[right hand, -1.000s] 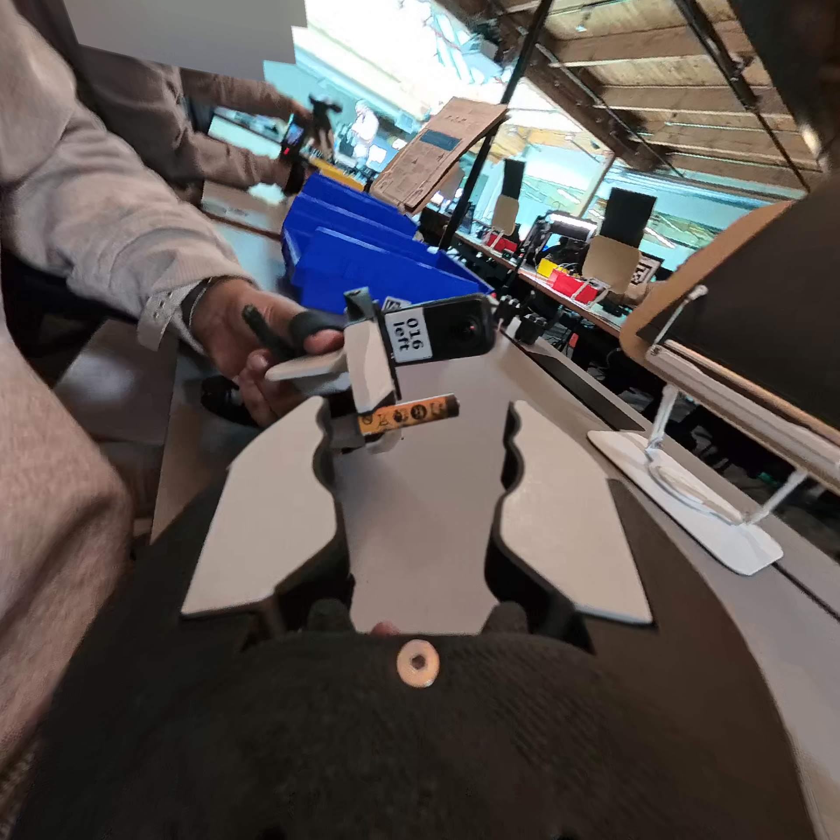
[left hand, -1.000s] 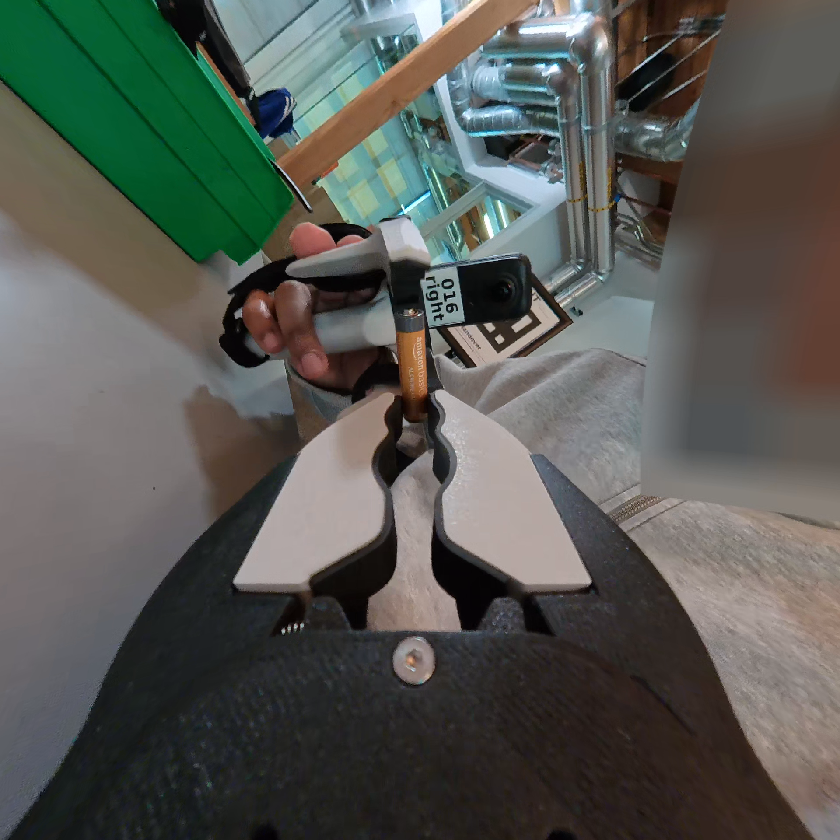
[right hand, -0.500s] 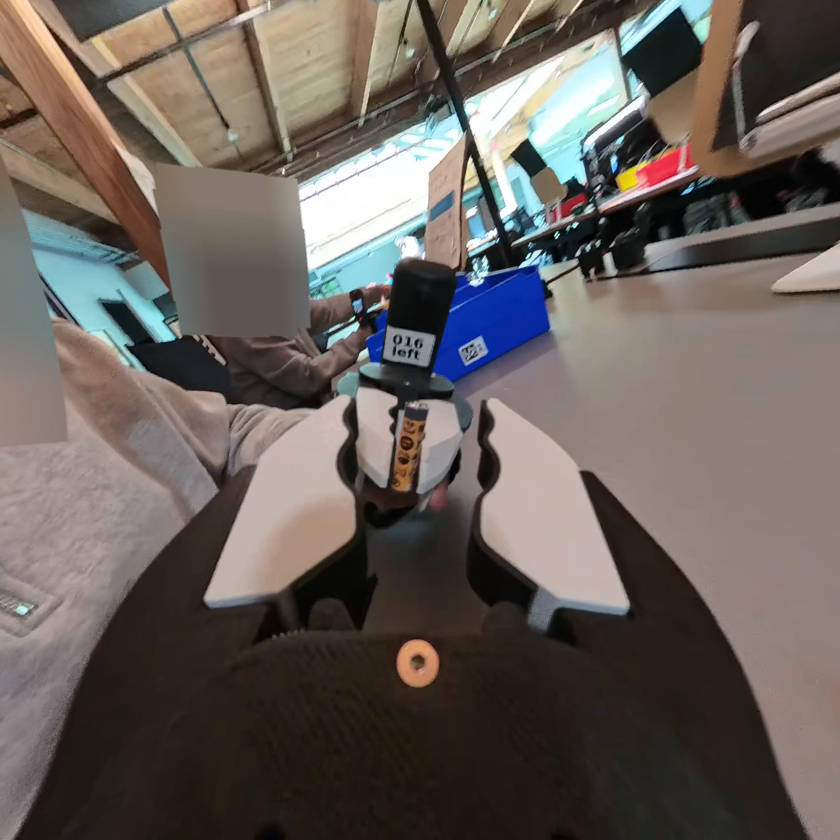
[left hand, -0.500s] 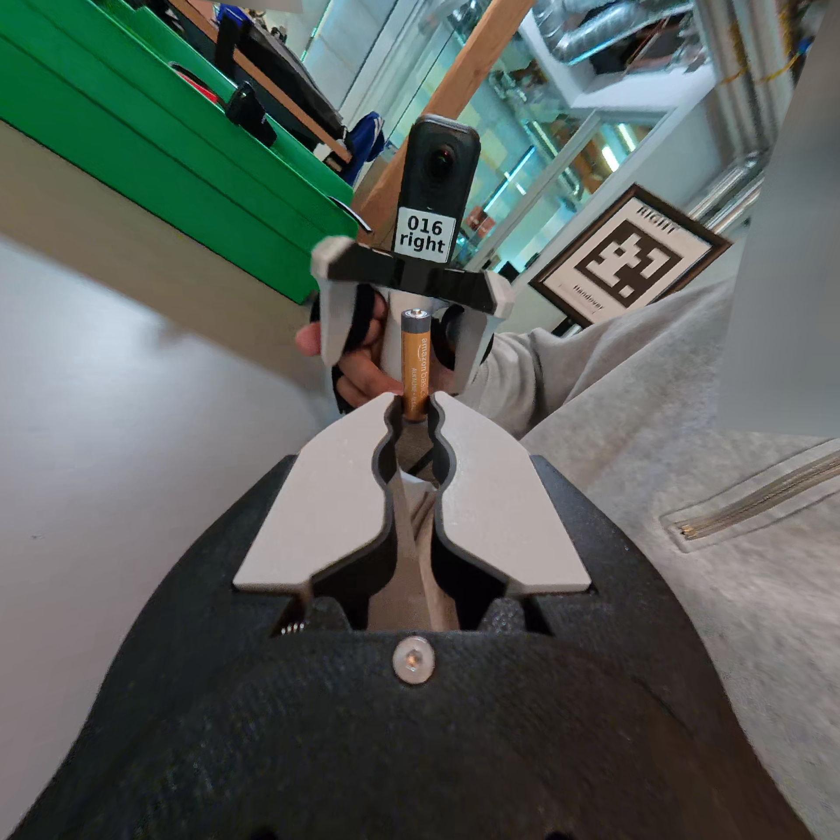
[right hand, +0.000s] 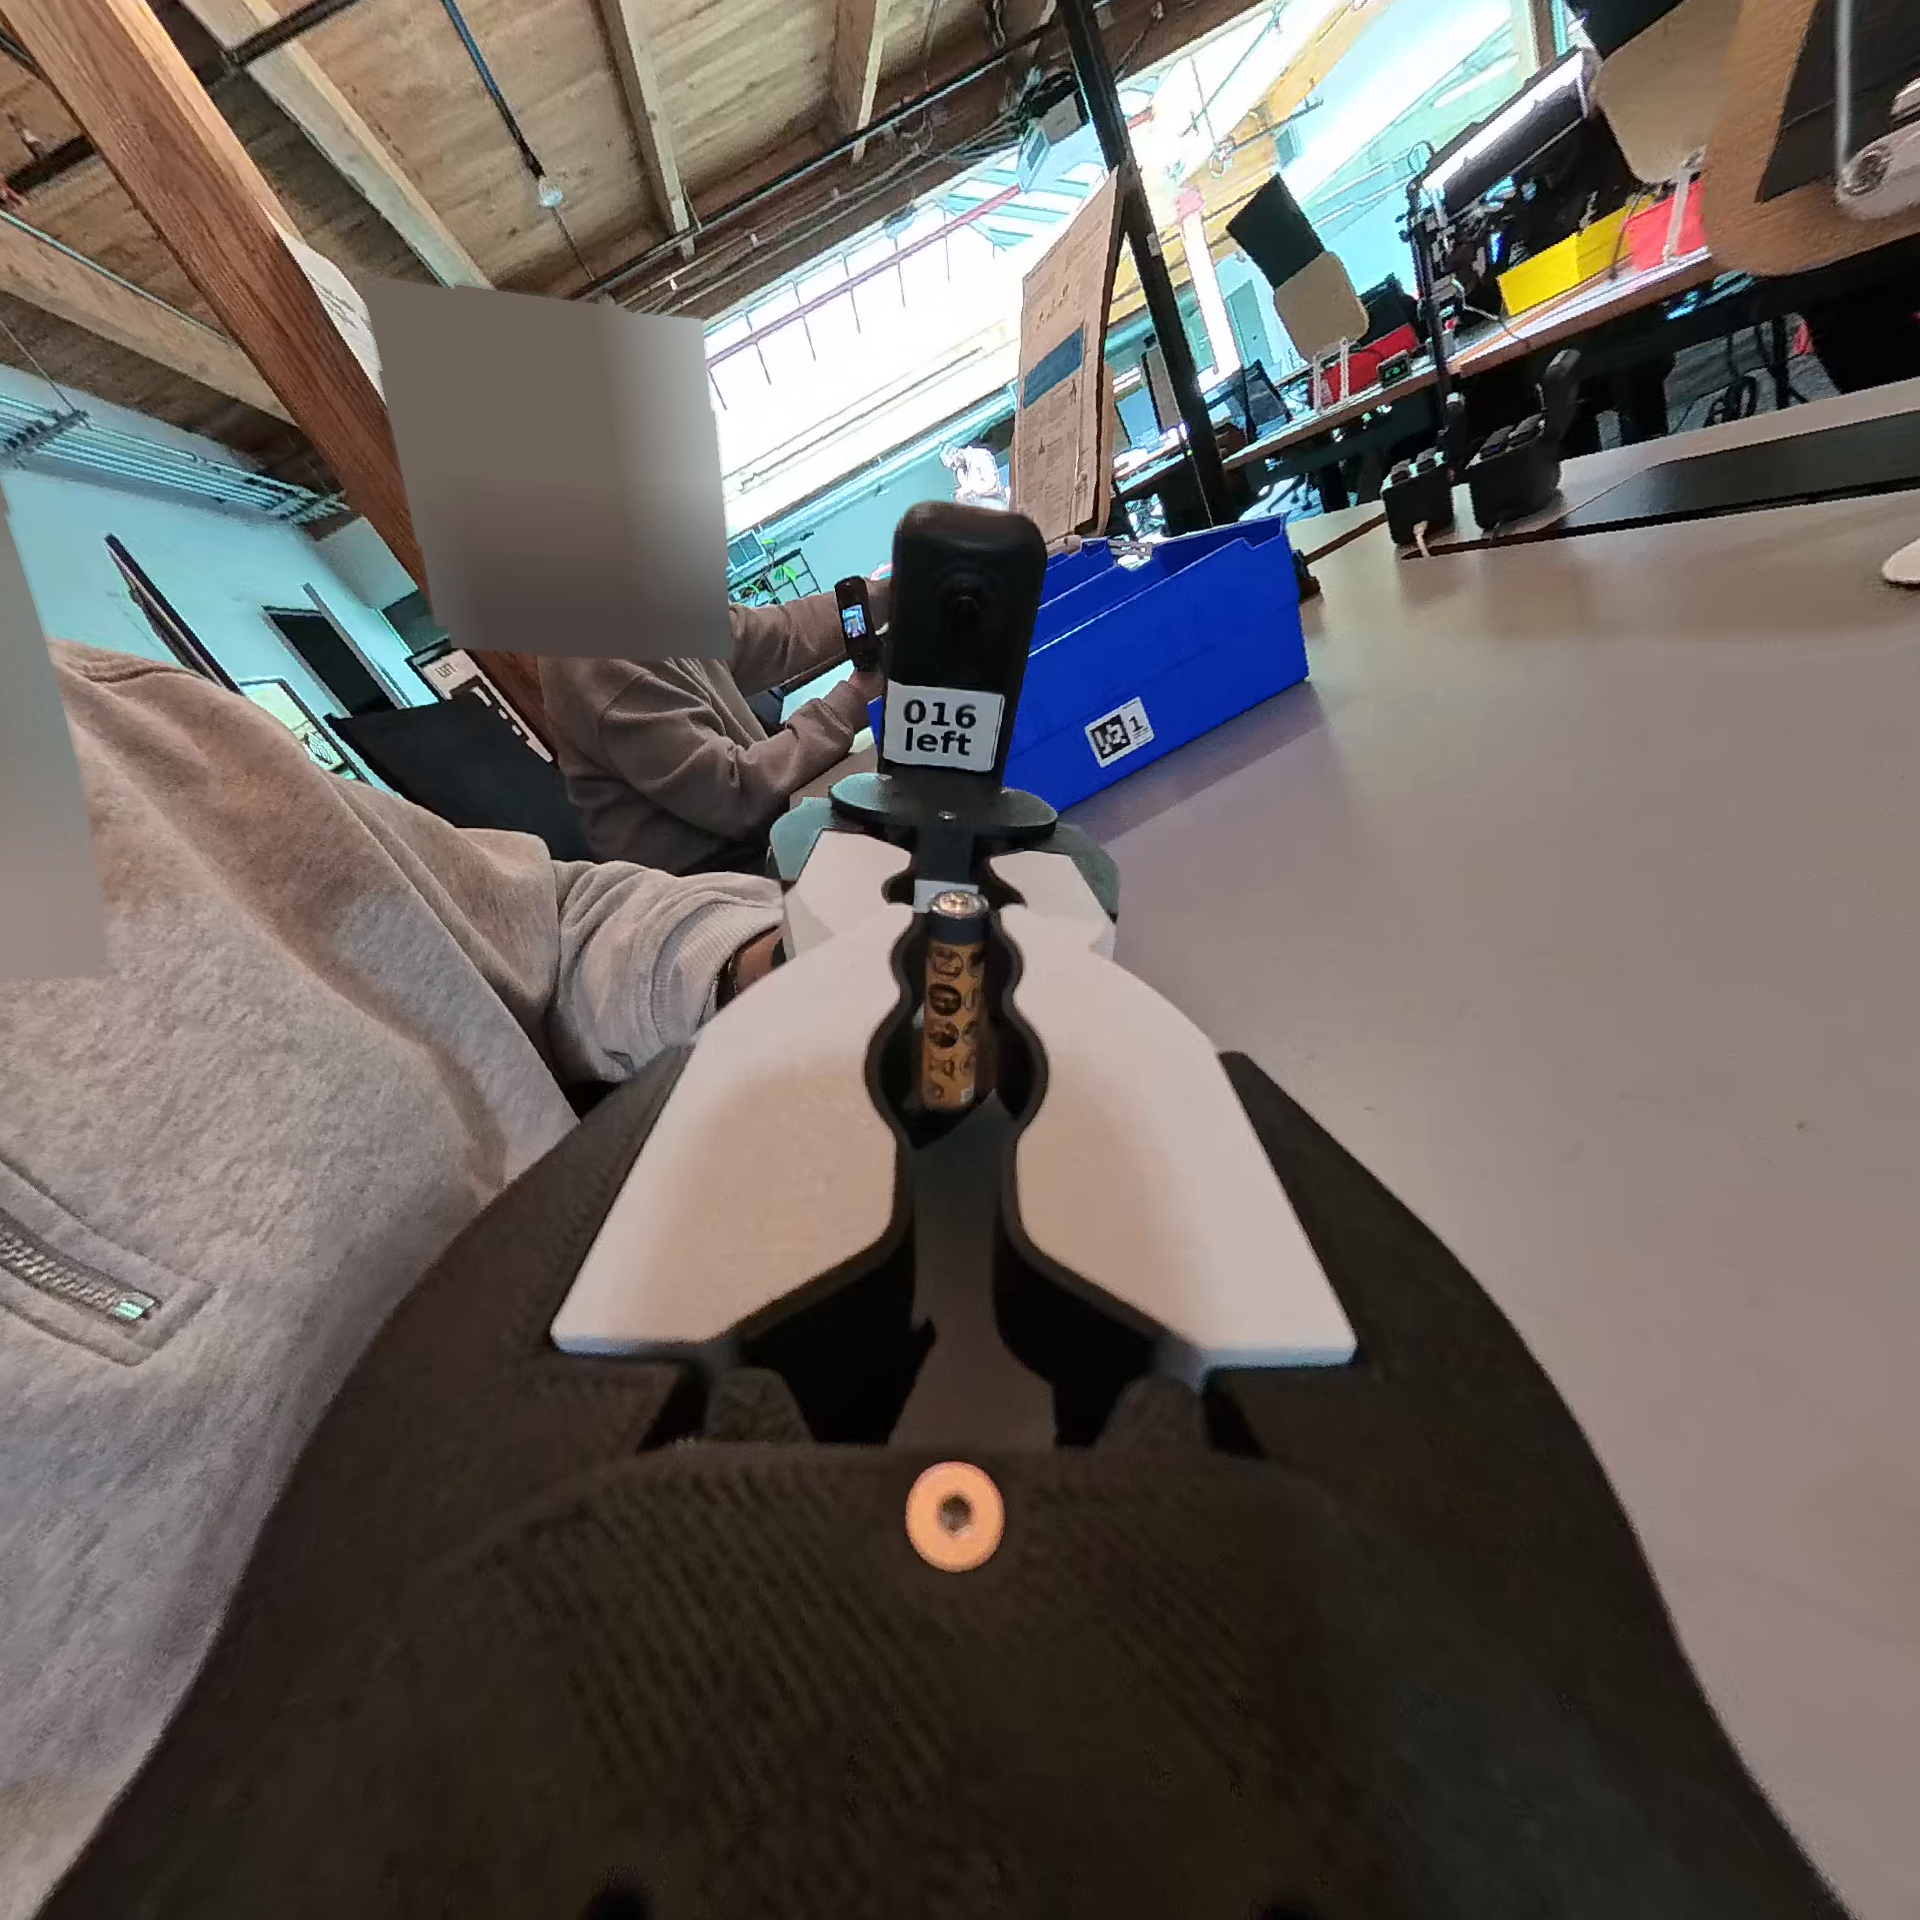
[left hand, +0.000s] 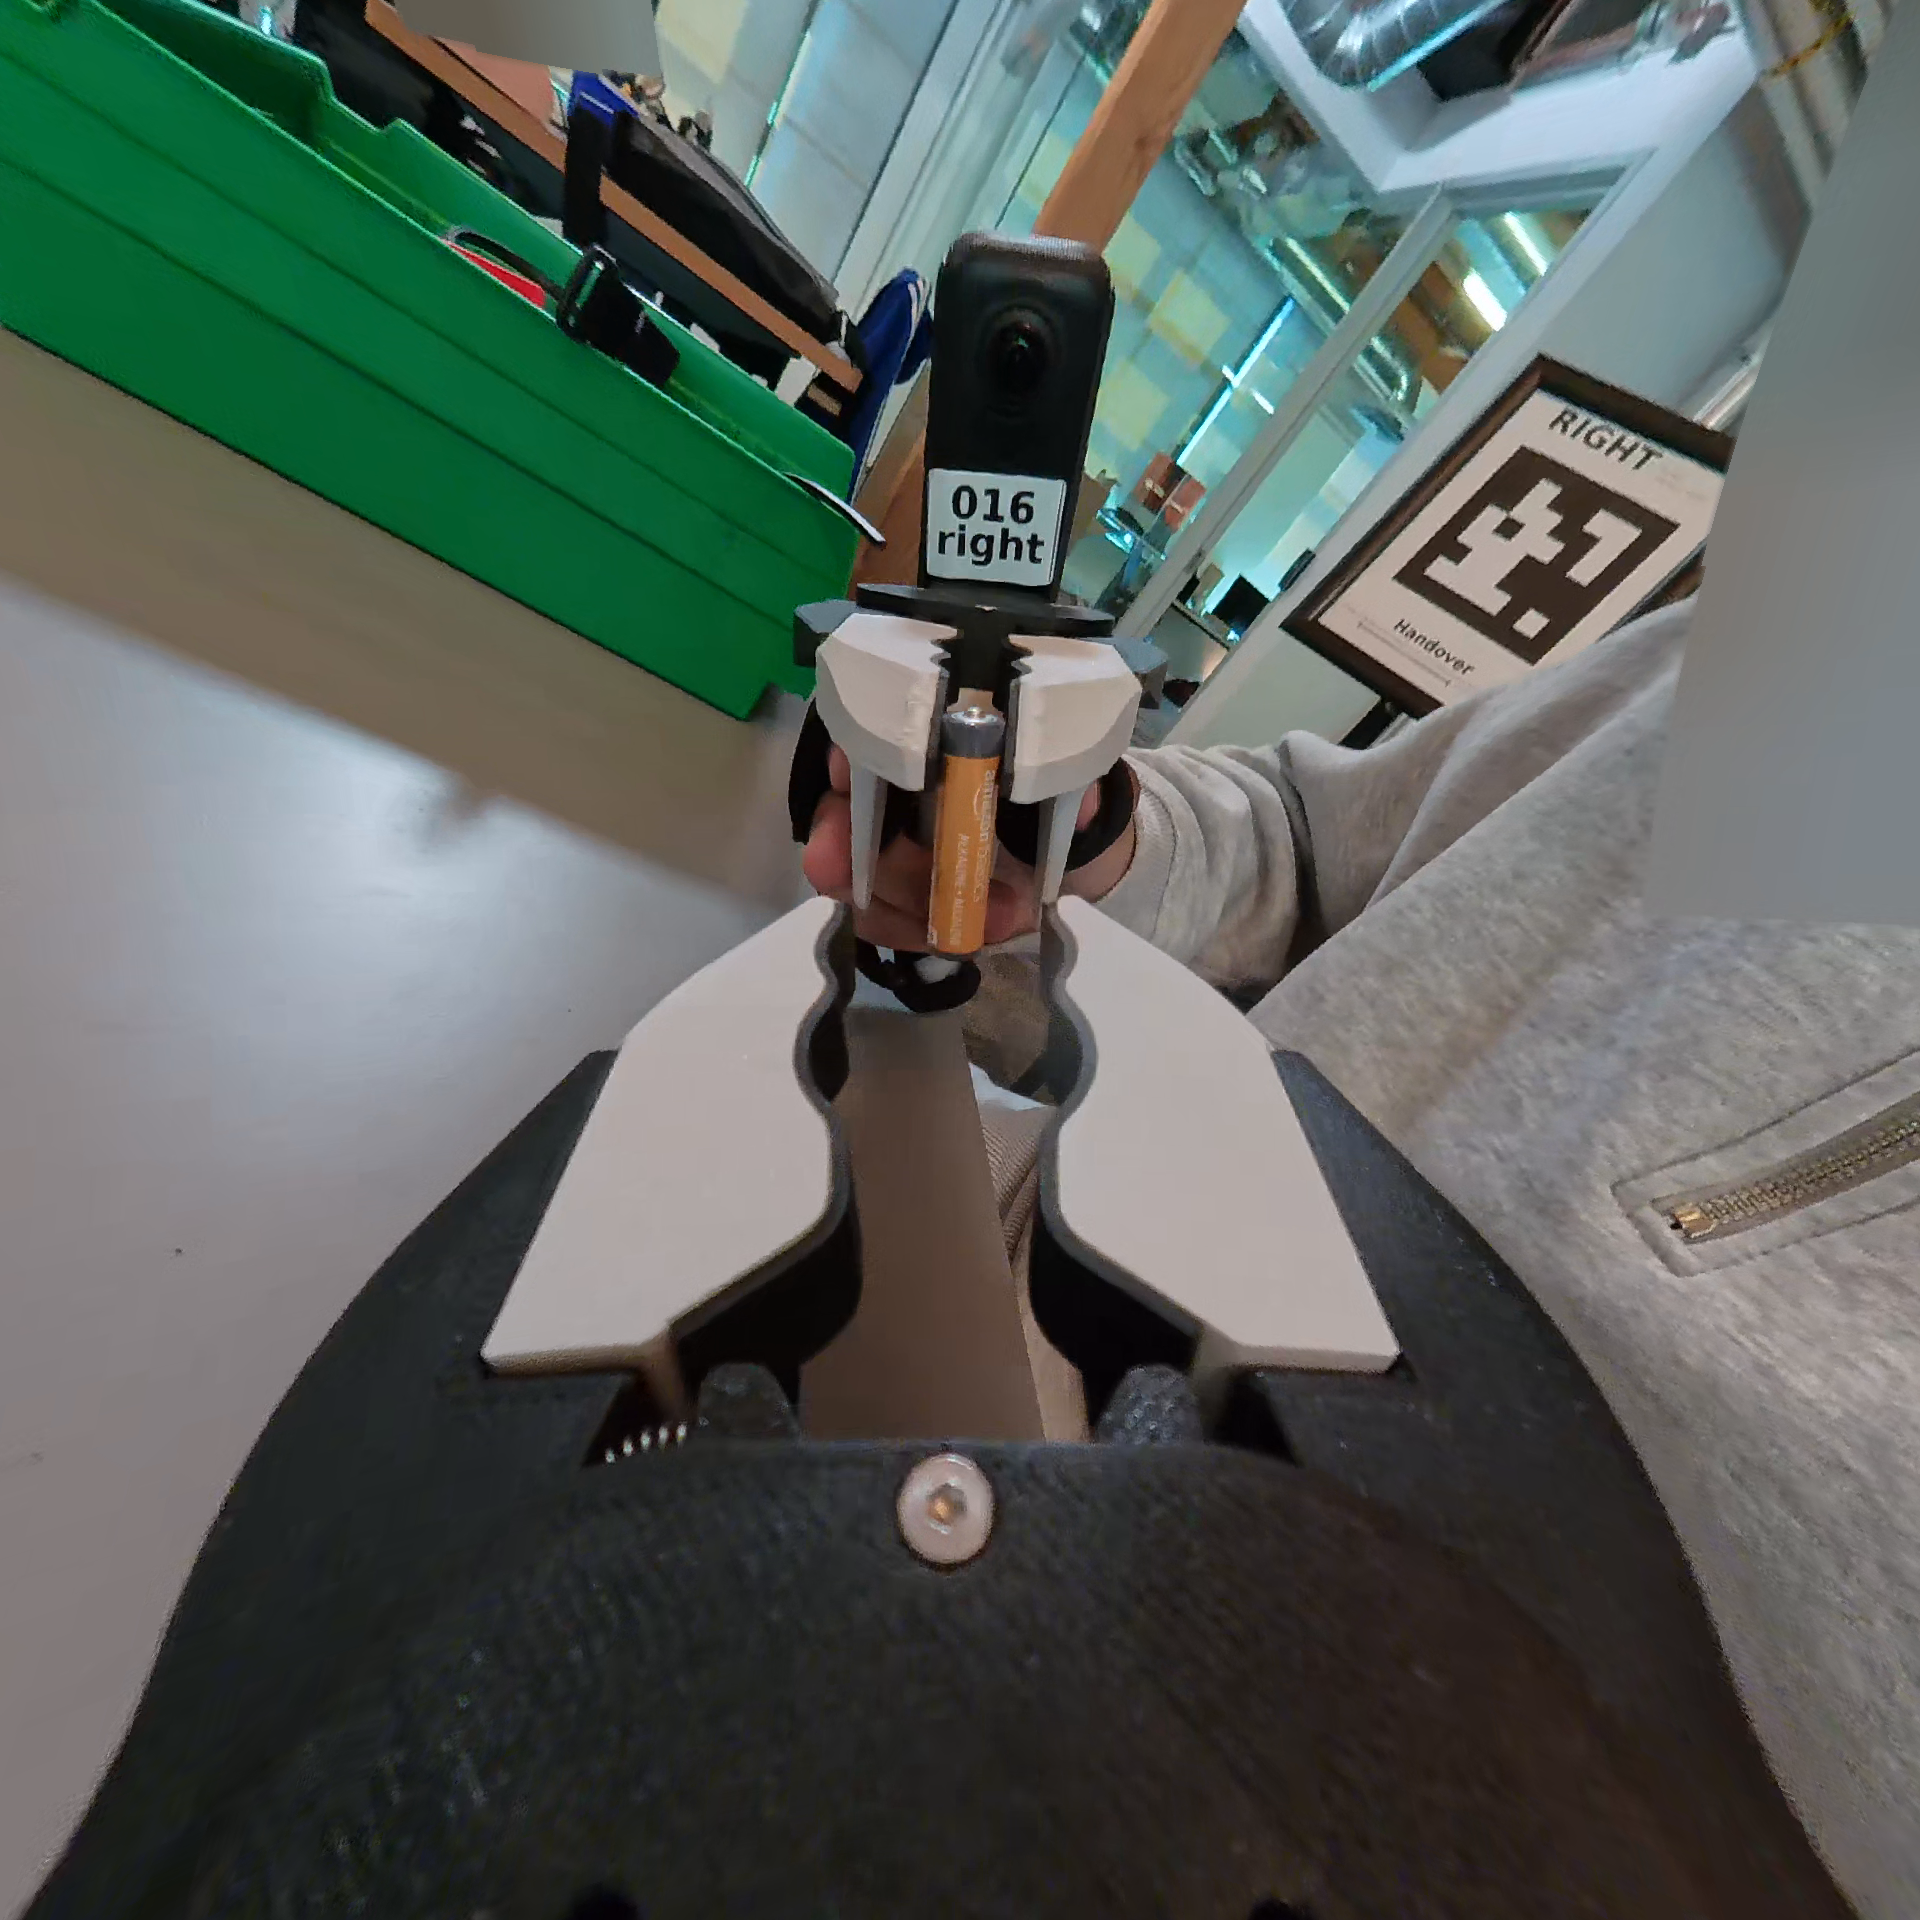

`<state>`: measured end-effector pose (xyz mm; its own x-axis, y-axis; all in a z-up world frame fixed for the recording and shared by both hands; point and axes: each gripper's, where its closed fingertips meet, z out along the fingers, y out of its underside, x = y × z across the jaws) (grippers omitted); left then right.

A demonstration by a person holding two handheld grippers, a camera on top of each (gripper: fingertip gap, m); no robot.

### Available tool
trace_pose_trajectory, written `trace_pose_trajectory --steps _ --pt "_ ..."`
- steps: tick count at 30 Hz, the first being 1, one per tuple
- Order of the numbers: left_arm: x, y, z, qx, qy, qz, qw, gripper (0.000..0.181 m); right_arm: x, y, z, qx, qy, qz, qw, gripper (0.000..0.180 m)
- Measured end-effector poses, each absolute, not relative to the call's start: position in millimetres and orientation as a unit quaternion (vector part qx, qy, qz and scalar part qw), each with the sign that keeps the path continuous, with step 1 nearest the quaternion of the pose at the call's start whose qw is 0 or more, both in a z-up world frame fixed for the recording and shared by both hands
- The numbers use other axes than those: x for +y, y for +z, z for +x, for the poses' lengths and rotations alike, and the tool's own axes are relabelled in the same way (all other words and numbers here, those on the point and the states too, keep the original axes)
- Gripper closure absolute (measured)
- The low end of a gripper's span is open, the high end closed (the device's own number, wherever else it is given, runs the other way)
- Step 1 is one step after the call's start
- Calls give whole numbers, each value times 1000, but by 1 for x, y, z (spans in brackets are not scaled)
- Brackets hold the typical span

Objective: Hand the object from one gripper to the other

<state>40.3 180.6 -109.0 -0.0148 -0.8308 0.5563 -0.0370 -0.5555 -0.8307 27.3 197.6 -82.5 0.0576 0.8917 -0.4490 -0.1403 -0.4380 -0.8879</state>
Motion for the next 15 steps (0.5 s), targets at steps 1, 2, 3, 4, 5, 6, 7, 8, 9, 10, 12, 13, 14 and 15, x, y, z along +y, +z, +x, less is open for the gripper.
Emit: trace_pose_trajectory --steps 1,2,3,4,5,6,7,8,9,10,12,13,14,15 --pt "181 -109 40 343 -625 -625 317 147 199 -82 28 -315 611 -591 423 169" --pt "181 -108 40 340 -629 -625 314 147 199 -81 29 -311 614 -591 421 169" --pt "181 -108 40 338 -632 -623 312 147 200 -81 30 -308 618 -590 418 169" --pt "181 -108 40 338 -635 -623 309 147 200 -80 31 -305 621 -590 417 169" --pt "180 -108 40 338 -635 -623 307 147 201 -80 31 -303 623 -589 416 169" --pt "180 -109 40 339 -635 -623 307 147 201 -80 32 -302 624 -589 416 169" --pt "180 -109 41 340 -634 -623 306 147 201 -80 32 -302 624 -589 416 169" --pt "179 -109 41 341 -635 -623 305 147 201 -79 32 -302 623 -589 417 168" --pt "179 -108 41 341 -636 -622 305 147 201 -79 32 -303 623 -588 417 168" --pt "179 -108 41 340 -637 -621 305 147 201 -79 32 -304 623 -588 417 168" --pt "180 -107 40 337 -640 -620 305 148 200 -80 31 -306 624 -588 414 169" --pt "180 -106 40 335 -641 -619 306 148 200 -81 30 -307 624 -589 412 169" --pt "181 -105 39 333 -643 -617 307 148 199 -81 30 -308 624 -589 411 169" --pt "181 -104 39 331 -645 -616 309 148 198 -81 29 -309 625 -589 409 169"
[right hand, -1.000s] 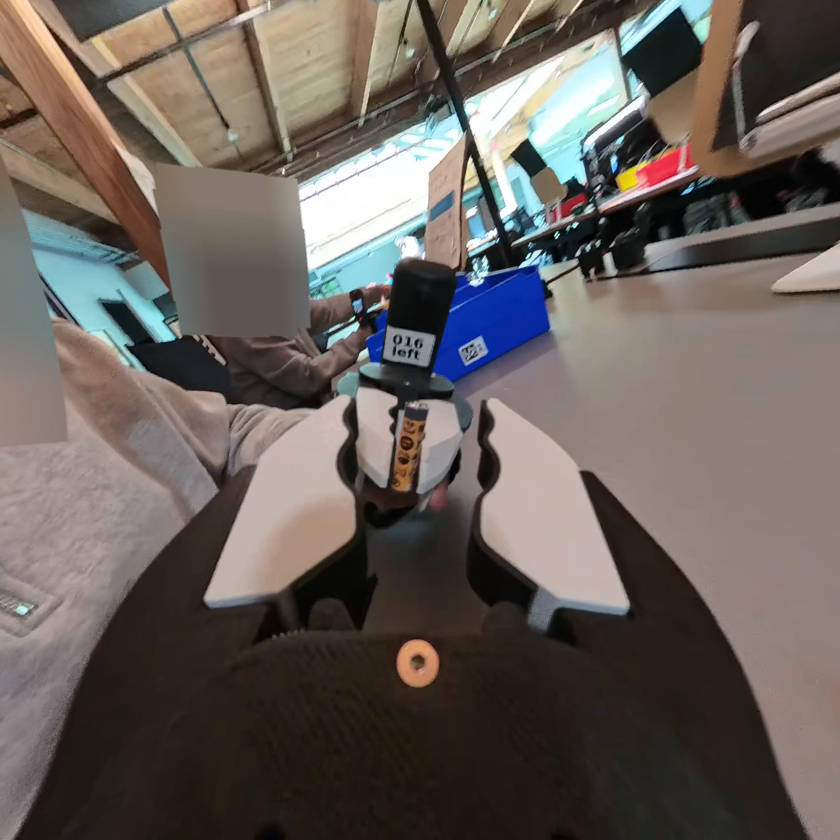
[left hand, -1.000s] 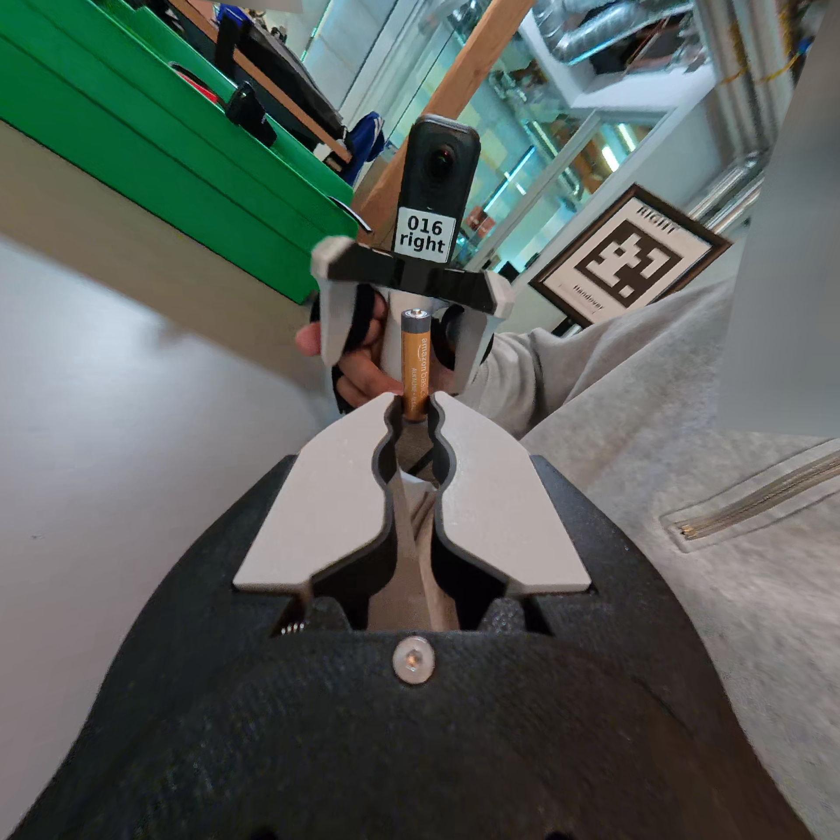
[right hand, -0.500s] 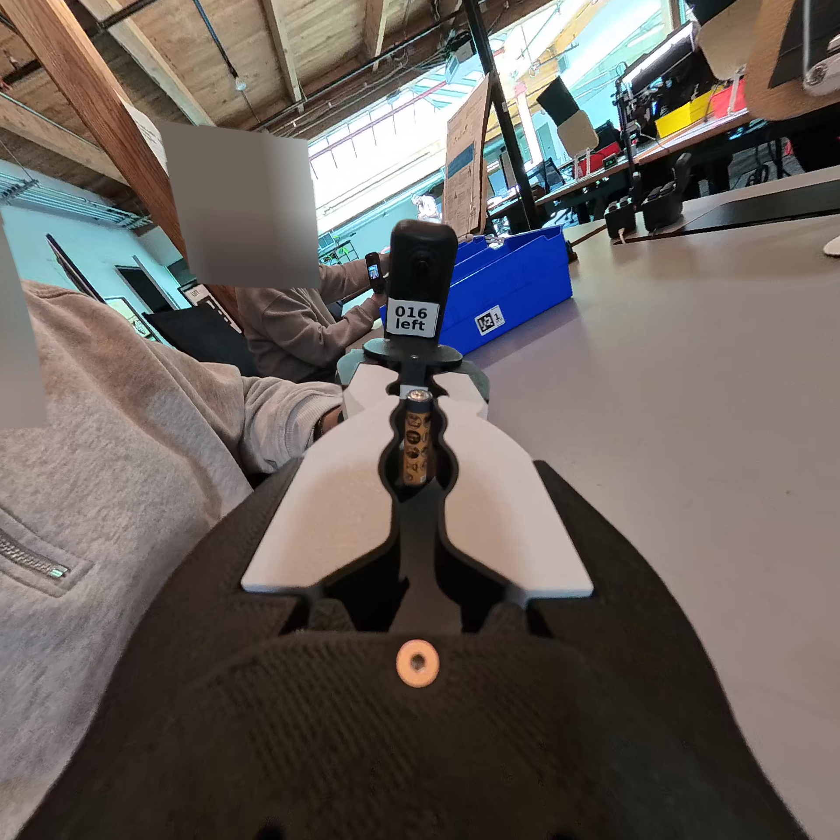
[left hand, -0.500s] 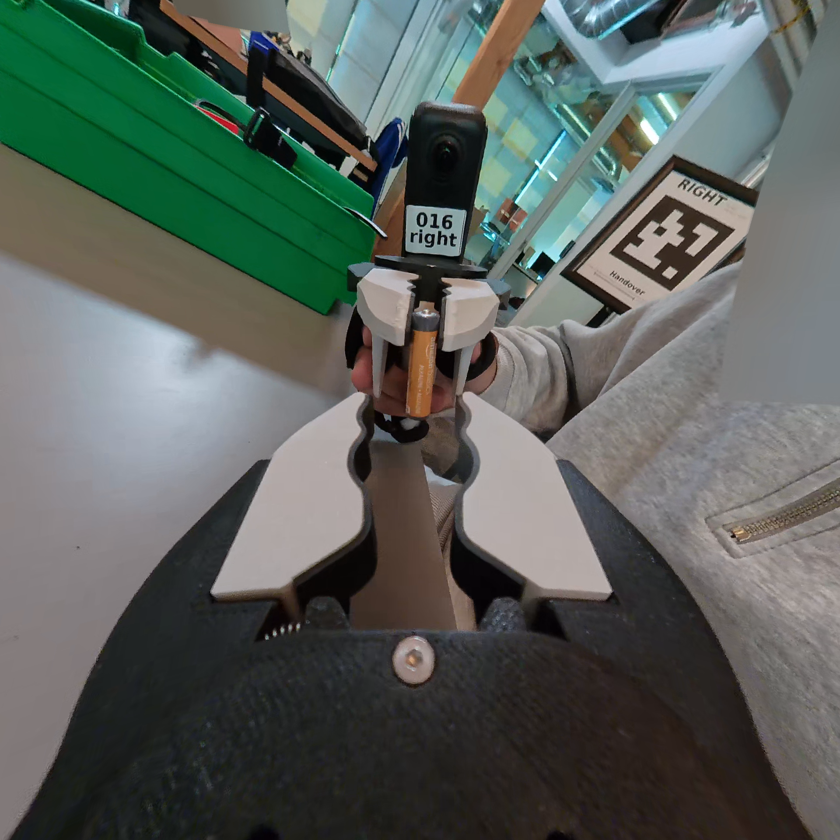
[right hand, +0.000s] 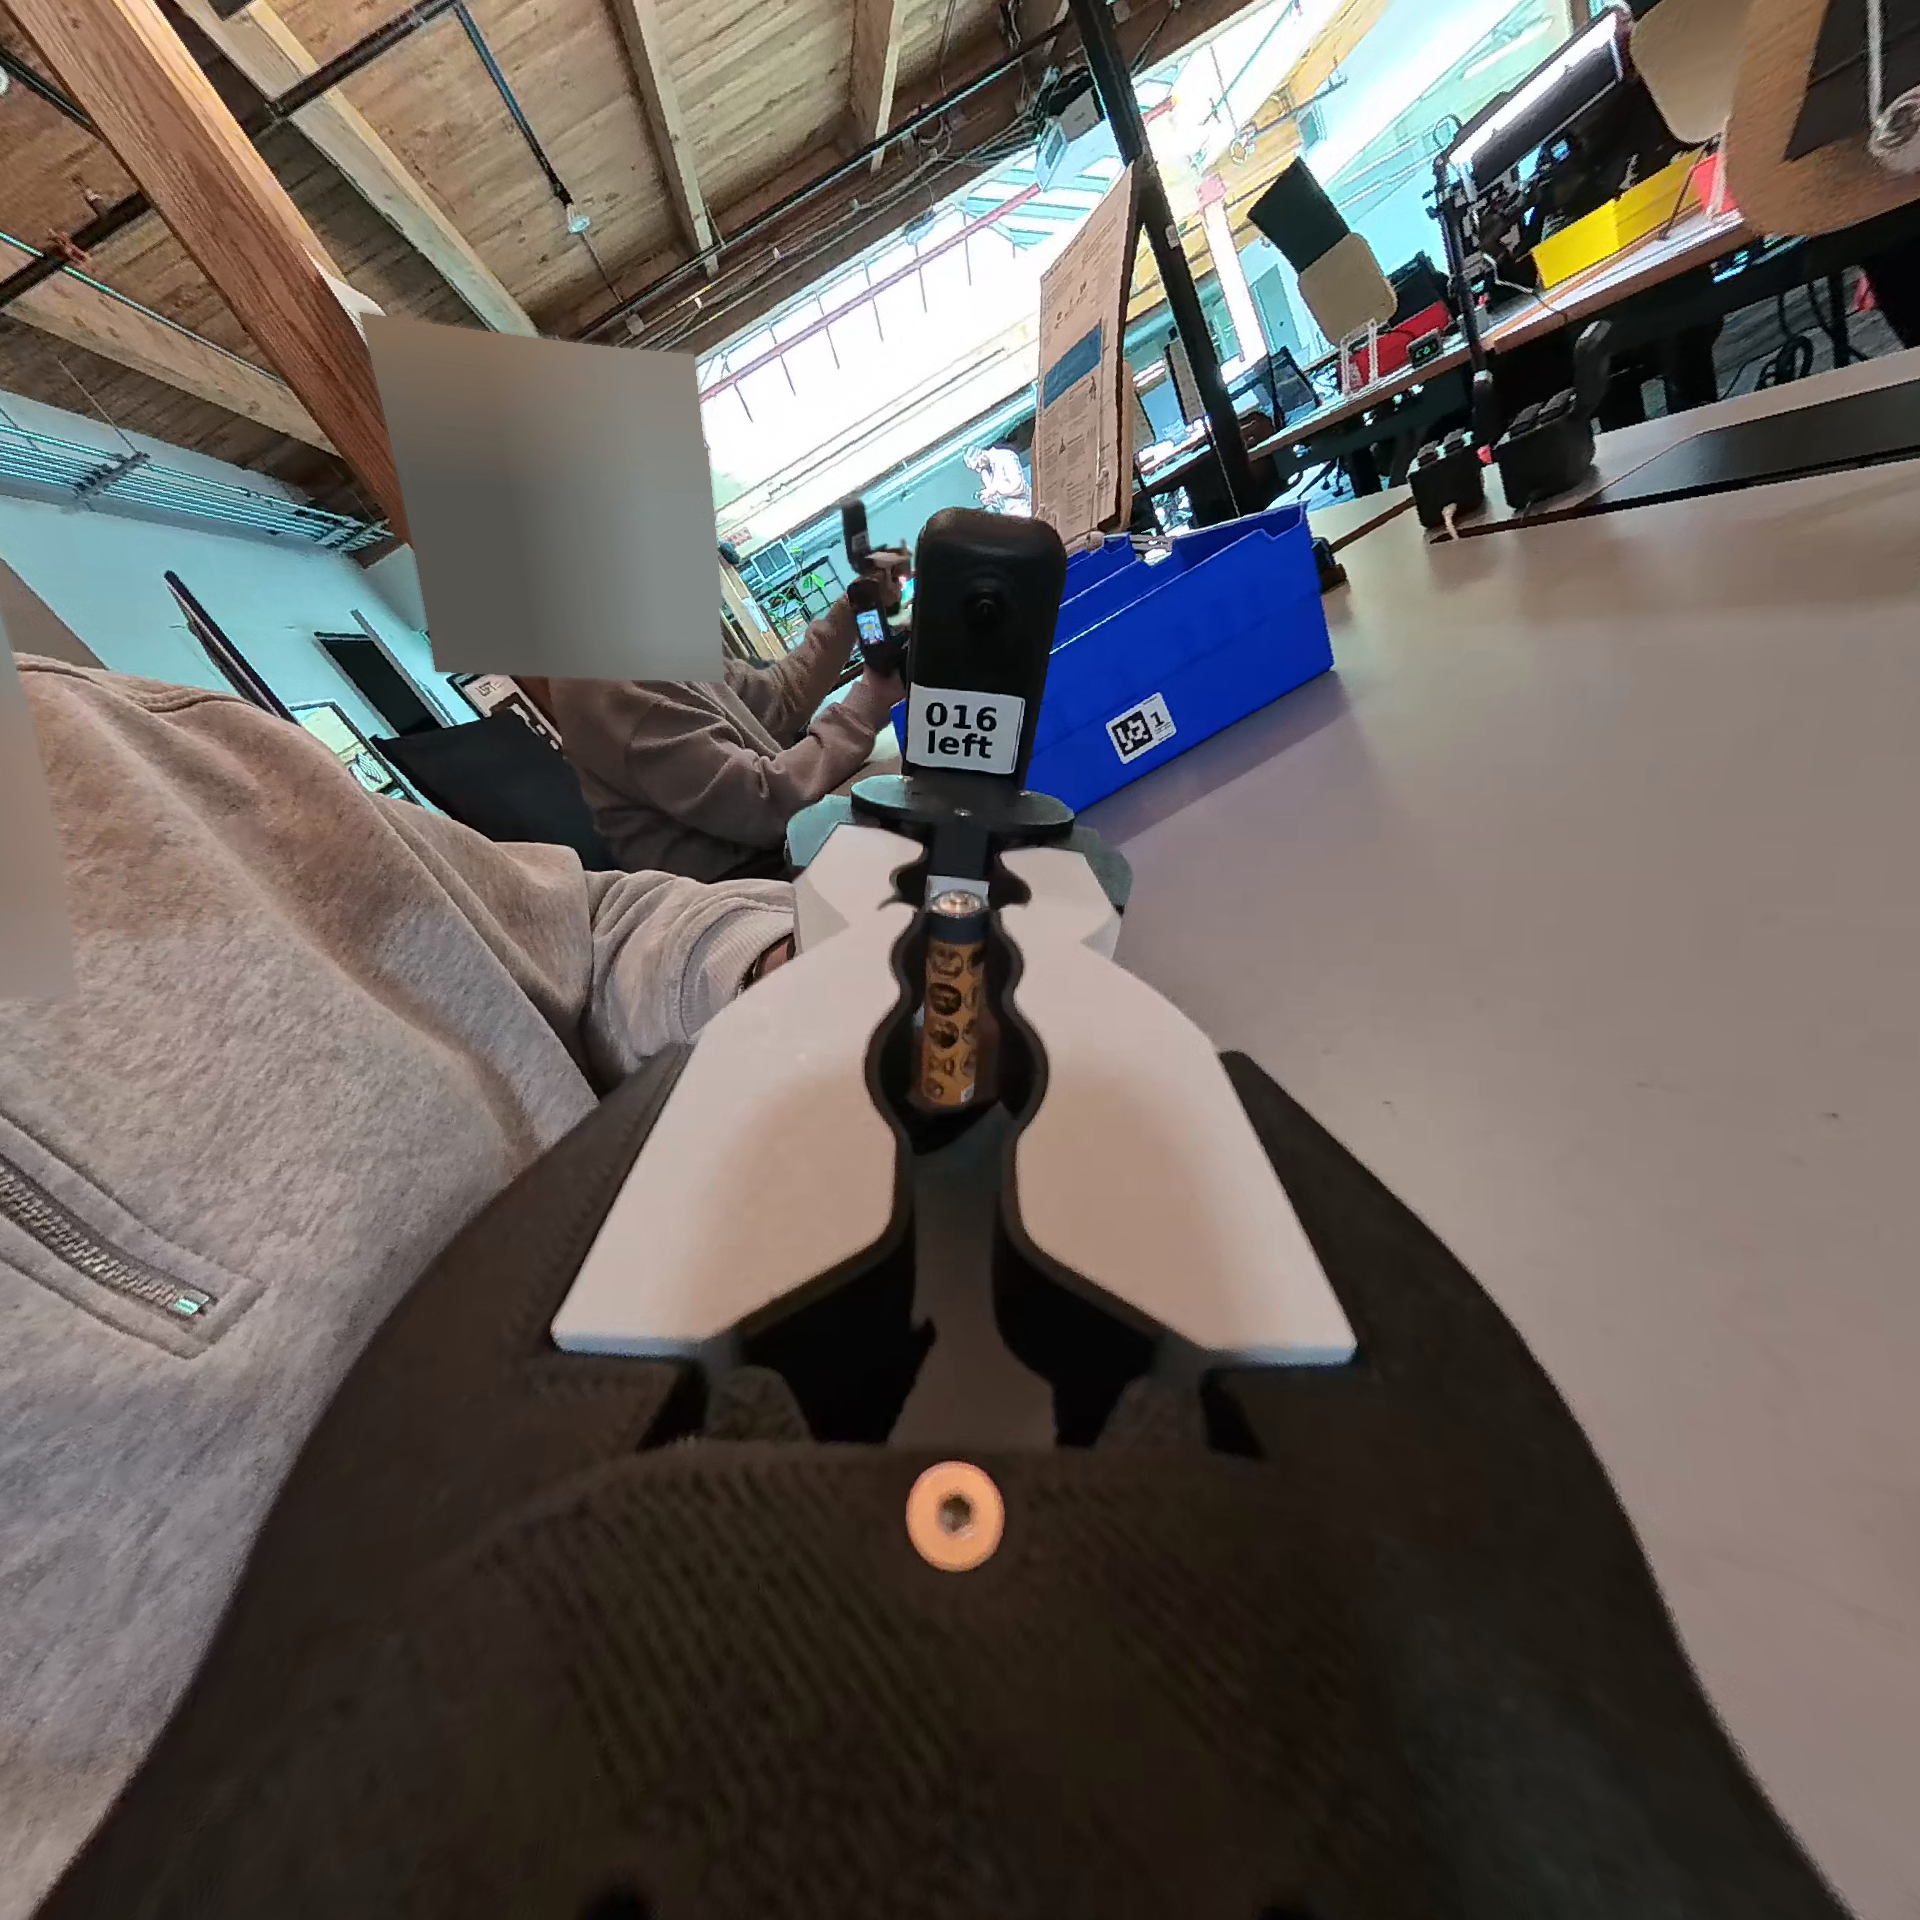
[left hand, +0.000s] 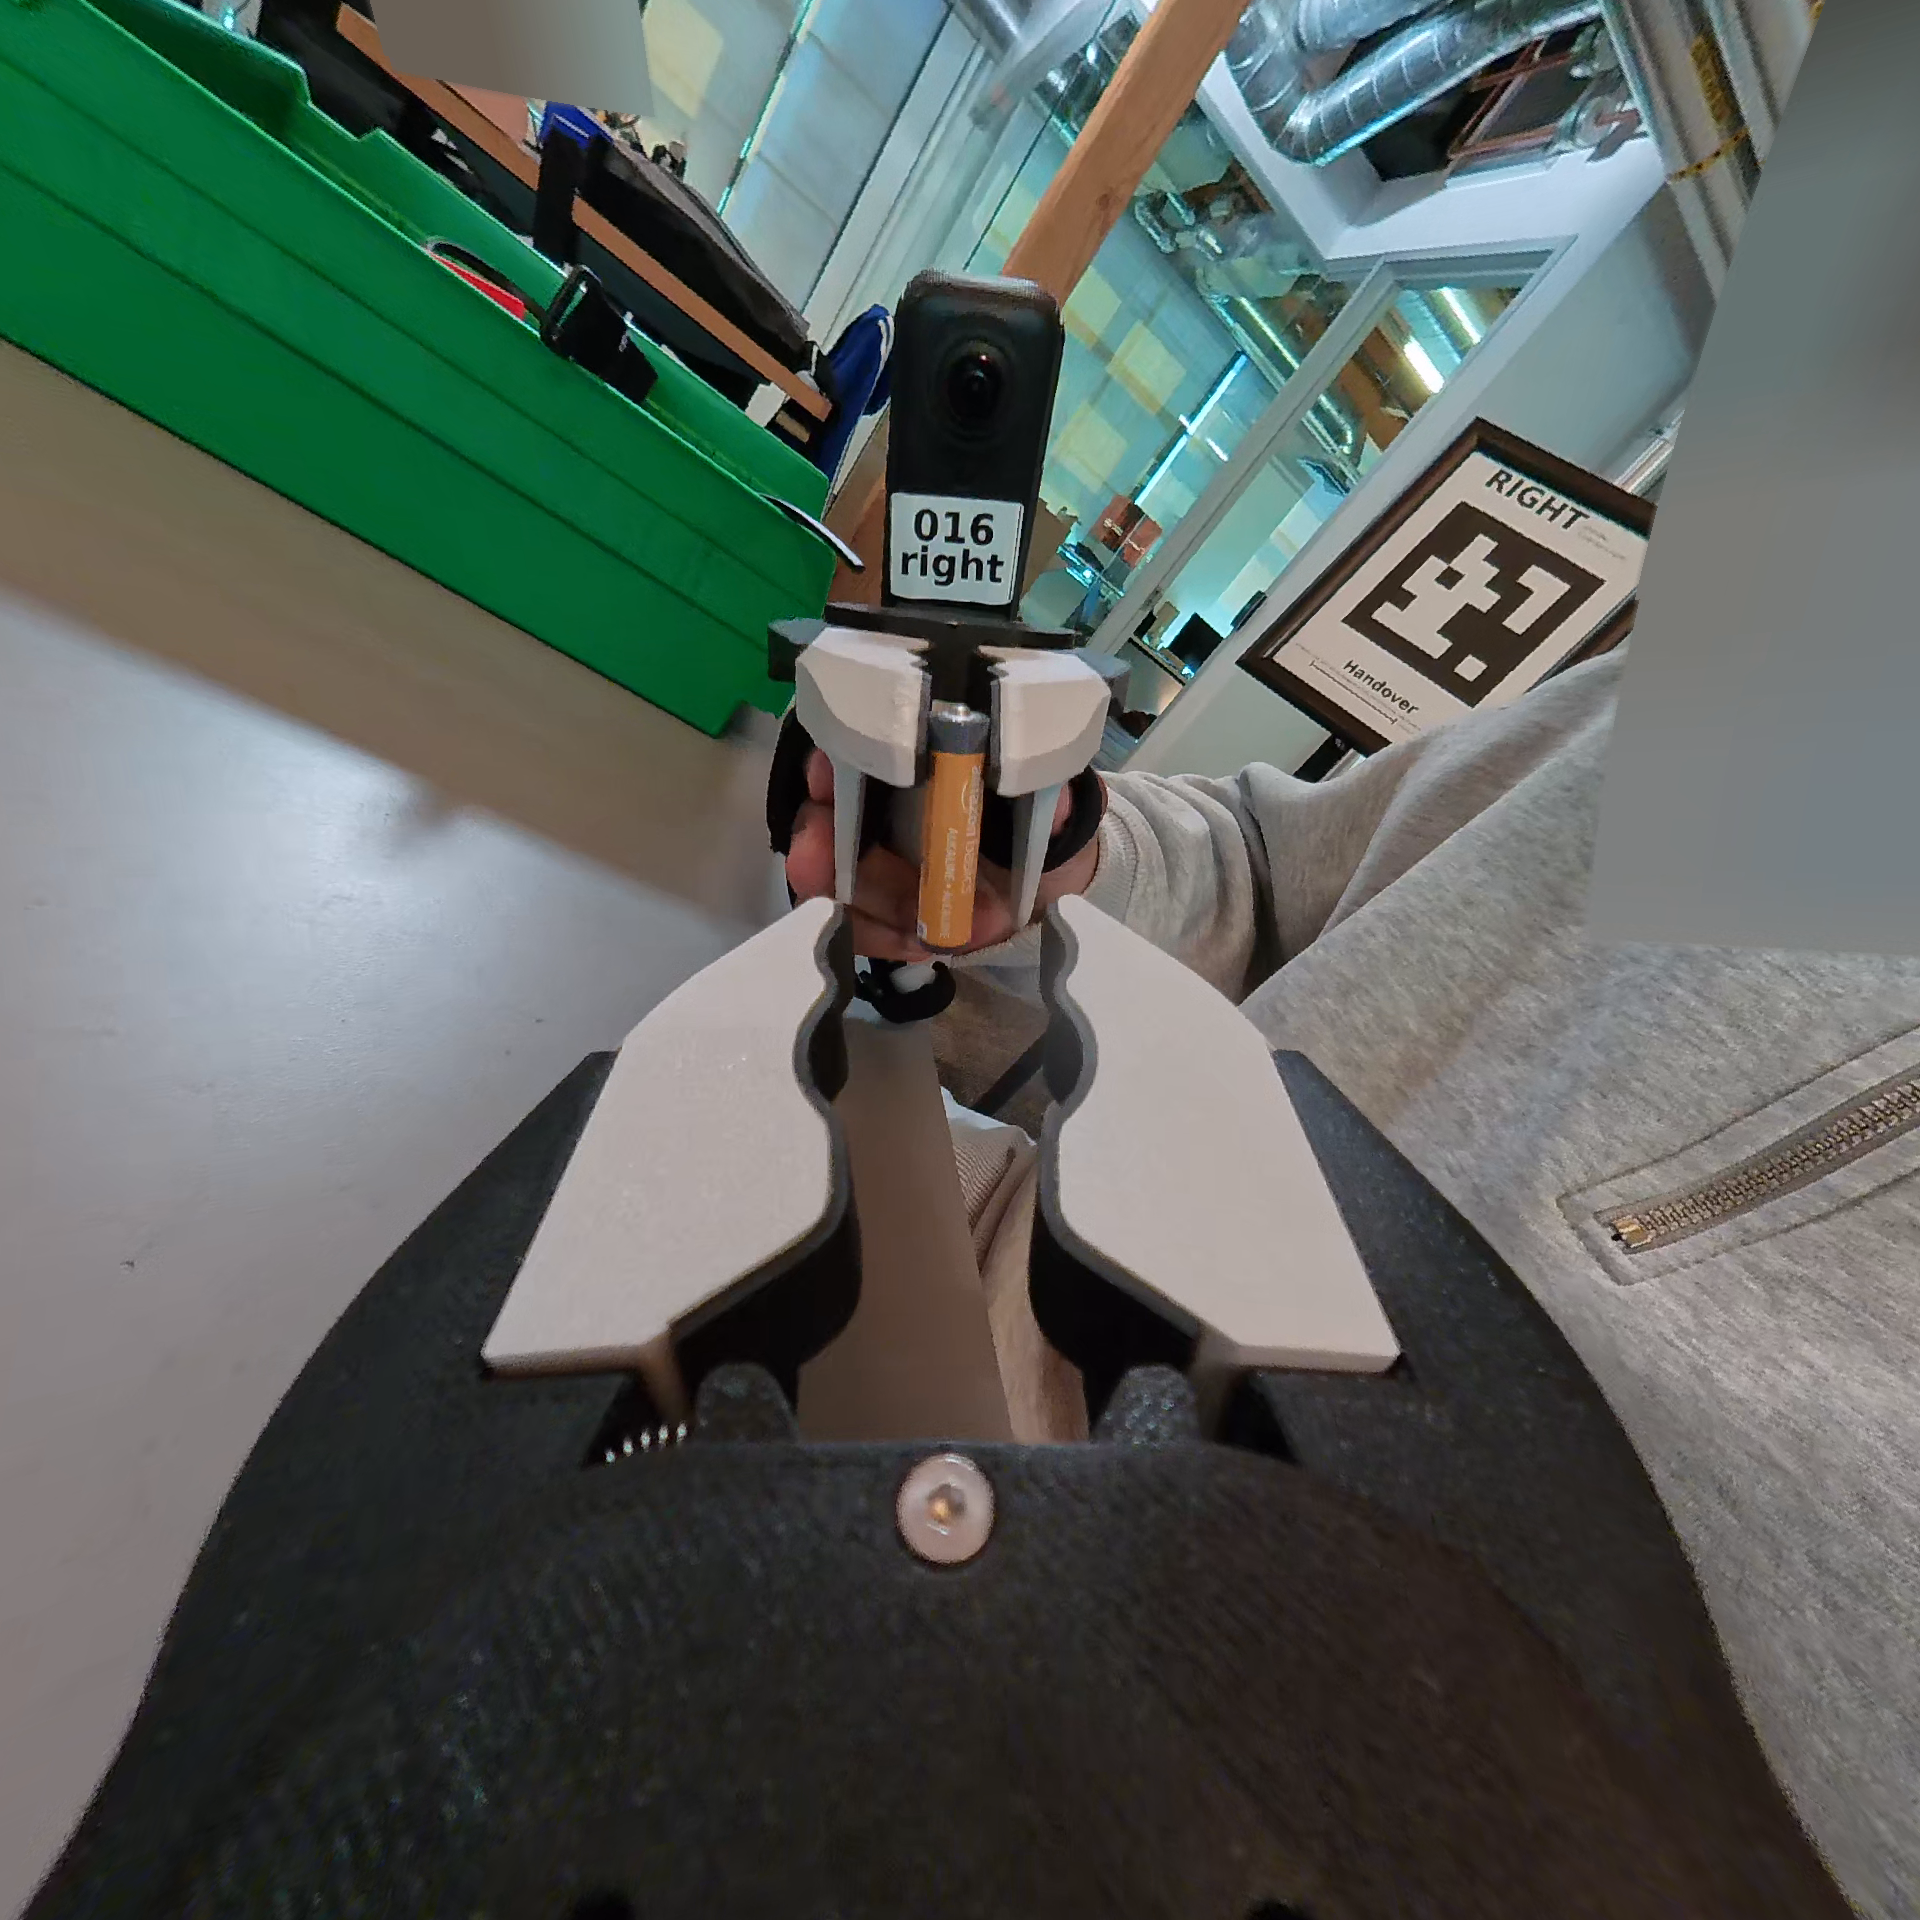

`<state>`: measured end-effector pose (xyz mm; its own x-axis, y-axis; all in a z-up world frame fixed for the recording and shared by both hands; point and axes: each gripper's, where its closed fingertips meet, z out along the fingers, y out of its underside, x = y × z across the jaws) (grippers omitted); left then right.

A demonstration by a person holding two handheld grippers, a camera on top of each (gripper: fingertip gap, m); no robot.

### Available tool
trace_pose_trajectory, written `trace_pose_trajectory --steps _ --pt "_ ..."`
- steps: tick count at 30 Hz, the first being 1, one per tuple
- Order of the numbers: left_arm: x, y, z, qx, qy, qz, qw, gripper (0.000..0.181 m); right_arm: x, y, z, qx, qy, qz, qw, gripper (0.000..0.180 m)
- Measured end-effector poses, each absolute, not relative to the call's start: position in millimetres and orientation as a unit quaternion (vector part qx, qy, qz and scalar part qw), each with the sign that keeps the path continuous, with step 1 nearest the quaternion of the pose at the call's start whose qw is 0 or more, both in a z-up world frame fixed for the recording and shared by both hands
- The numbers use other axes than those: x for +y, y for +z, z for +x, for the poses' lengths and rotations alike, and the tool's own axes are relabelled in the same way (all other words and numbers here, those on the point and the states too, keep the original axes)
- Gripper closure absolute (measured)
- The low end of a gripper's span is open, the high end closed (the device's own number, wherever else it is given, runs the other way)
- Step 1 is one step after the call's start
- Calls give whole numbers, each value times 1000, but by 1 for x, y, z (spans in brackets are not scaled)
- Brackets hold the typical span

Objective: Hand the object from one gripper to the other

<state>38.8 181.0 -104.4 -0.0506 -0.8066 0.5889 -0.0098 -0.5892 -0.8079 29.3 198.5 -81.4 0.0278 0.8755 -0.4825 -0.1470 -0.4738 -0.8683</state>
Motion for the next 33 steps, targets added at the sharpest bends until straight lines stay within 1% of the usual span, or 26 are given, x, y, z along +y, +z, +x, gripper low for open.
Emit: trace_pose_trajectory --steps 3,5,6,12,14,15,17,18,20,23,28,33 --pt "182 -102 38 331 -646 -612 315 151 196 -83 27 -313 627 -588 404 169" --pt "179 -102 37 339 -646 -607 316 161 195 -84 25 -314 627 -589 402 169" --pt "178 -102 38 343 -645 -606 315 163 194 -84 25 -315 628 -588 400 169" --pt "174 -103 40 352 -642 -604 315 163 189 -88 20 -327 623 -590 396 169" --pt "175 -103 39 351 -642 -605 313 171 187 -88 18 -330 625 -588 394 169" --pt "175 -103 38 350 -644 -606 309 171 187 -88 18 -330 625 -587 395 165" --pt "175 -100 37 344 -651 -605 304 171 190 -84 19 -323 626 -578 411 139" --pt "176 -99 36 338 -655 -603 305 171 193 -81 20 -315 625 -574 426 130" --pt "180 -97 34 321 -664 -602 306 171 199 -75 24 -304 617 -568 452 123" --pt "189 -93 28 288 -681 -600 306 171 205 -76 29 -300 609 -573 459 126" --pt "202 -88 19 253 -682 -596 340 171 202 -88 25 -296 623 -596 410 144" --pt "202 -84 18 258 -678 -588 358 171 195 -95 18 -312 621 -604 391 149"
